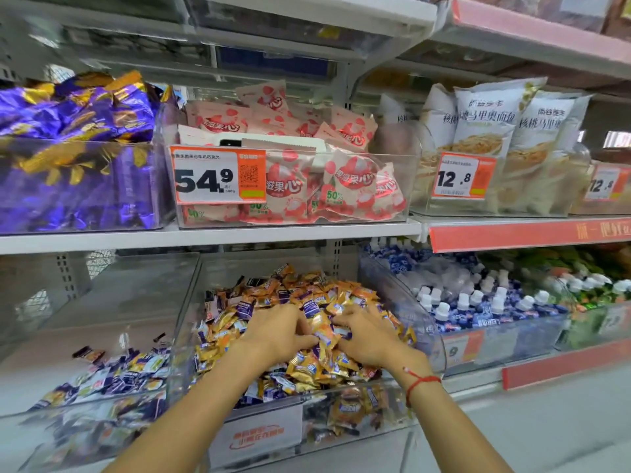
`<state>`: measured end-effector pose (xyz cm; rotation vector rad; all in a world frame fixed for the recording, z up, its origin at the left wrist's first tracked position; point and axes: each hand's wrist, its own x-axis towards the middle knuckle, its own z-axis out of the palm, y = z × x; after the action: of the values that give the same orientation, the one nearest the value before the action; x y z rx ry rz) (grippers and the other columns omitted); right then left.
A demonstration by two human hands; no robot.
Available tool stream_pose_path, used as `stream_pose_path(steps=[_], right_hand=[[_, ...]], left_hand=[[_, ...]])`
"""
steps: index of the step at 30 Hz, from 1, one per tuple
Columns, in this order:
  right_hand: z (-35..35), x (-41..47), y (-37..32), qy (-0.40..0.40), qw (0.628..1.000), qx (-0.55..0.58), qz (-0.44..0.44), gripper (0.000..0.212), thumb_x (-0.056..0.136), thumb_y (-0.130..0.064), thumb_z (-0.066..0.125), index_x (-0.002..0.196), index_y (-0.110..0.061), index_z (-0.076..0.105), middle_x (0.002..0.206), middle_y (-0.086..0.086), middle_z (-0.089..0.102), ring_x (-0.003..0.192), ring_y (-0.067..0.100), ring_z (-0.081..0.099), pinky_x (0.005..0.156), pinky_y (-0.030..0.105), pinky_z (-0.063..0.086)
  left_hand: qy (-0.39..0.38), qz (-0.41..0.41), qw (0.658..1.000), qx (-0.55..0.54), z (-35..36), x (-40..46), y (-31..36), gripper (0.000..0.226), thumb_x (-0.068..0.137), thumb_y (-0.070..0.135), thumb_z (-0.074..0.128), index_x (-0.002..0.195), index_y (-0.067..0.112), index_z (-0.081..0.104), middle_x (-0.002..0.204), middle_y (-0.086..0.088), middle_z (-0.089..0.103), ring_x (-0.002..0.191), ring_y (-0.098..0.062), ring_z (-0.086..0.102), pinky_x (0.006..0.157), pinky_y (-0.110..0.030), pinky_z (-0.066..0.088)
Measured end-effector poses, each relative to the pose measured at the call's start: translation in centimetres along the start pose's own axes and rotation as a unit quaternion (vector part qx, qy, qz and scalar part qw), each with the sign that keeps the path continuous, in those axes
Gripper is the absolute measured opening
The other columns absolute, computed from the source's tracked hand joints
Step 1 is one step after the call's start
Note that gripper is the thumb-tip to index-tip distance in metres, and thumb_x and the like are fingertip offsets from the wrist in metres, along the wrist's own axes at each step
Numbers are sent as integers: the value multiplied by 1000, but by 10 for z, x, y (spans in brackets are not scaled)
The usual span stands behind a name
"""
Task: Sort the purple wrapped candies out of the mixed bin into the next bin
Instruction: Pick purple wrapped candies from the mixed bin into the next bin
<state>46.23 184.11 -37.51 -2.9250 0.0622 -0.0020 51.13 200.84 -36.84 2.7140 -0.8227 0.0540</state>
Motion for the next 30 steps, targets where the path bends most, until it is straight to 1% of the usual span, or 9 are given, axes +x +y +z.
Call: stream_pose_path(steps=[4, 7, 10, 13, 15, 19, 24, 26, 30], right_hand=[[8, 8, 0, 135, 990, 30, 17, 29, 86, -21, 66, 115, -20, 68, 122, 0, 63, 117, 22, 55, 87, 31, 47], [5, 6, 8, 116, 990, 78, -3, 26, 83, -19, 72, 109, -20, 72, 110, -3, 69, 95, 13, 62, 81, 28, 52], [-3, 1, 18, 67, 979, 189, -46, 27, 87, -17, 70, 113, -9, 70, 97, -7, 69, 80, 7, 60, 73, 22, 51], [-5, -6, 23, 62, 956, 284, -37, 30, 98, -21, 54, 122, -4, 61, 96, -7, 68, 91, 28, 67, 72, 33, 47], [-7, -7, 21, 100, 956, 274, -30, 21, 102, -22, 45, 117, -14, 57, 106, 5, 66, 99, 31, 64, 78, 39, 49], [-19, 5, -5, 145, 962, 226, -41, 15, 103, -19, 35, 107, -18, 49, 79, 4, 56, 64, 21, 51, 62, 35, 39], [-18, 39, -44, 95, 994, 50, 33, 39, 96, -46, 49, 112, -10, 47, 102, 9, 60, 97, 29, 58, 70, 33, 39], [-10, 45, -52, 80, 995, 17, 49, 36, 92, -48, 57, 98, -13, 48, 100, 9, 60, 97, 29, 59, 69, 32, 39], [1, 40, -48, 97, 993, 63, 5, 25, 91, -42, 62, 98, -20, 52, 94, 4, 64, 88, 26, 61, 71, 35, 46]], left_hand=[[-1, -7, 999, -51, 1, -5, -1, 13, 87, 37, 68, 79, 32, 58, 95, 11, 66, 93, -11, 62, 86, -38, 51], [44, -12, 996, -82, -1, -15, -1, 10, 89, 35, 66, 88, 30, 57, 97, 12, 66, 95, -7, 62, 83, -35, 53], [118, -7, 982, -144, -8, -31, -3, 13, 89, 36, 66, 97, 35, 56, 94, 21, 61, 92, 3, 58, 71, -17, 48], [167, -1, 969, -181, -18, -52, -5, 26, 90, 36, 64, 116, 33, 61, 96, 27, 59, 90, 8, 55, 71, -10, 42], [198, -7, 967, -162, -23, -69, -8, 30, 91, 41, 60, 119, 33, 63, 104, 29, 58, 89, 9, 54, 73, -12, 43], [222, -31, 959, -173, -33, -91, -21, 30, 86, 59, 45, 112, 45, 53, 96, 22, 70, 86, 5, 64, 79, -24, 53], [222, -41, 962, -153, -33, -96, -26, 25, 90, 57, 39, 113, 49, 43, 91, 18, 70, 58, 0, 63, 62, -23, 48], [227, -39, 960, -159, -32, -96, -27, 30, 92, 55, 42, 120, 46, 48, 90, 17, 70, 61, 1, 63, 67, -23, 49], [258, -47, 946, -189, -39, -95, -41, 28, 92, 52, 48, 114, 40, 60, 90, 18, 71, 83, 4, 66, 80, -30, 54]])
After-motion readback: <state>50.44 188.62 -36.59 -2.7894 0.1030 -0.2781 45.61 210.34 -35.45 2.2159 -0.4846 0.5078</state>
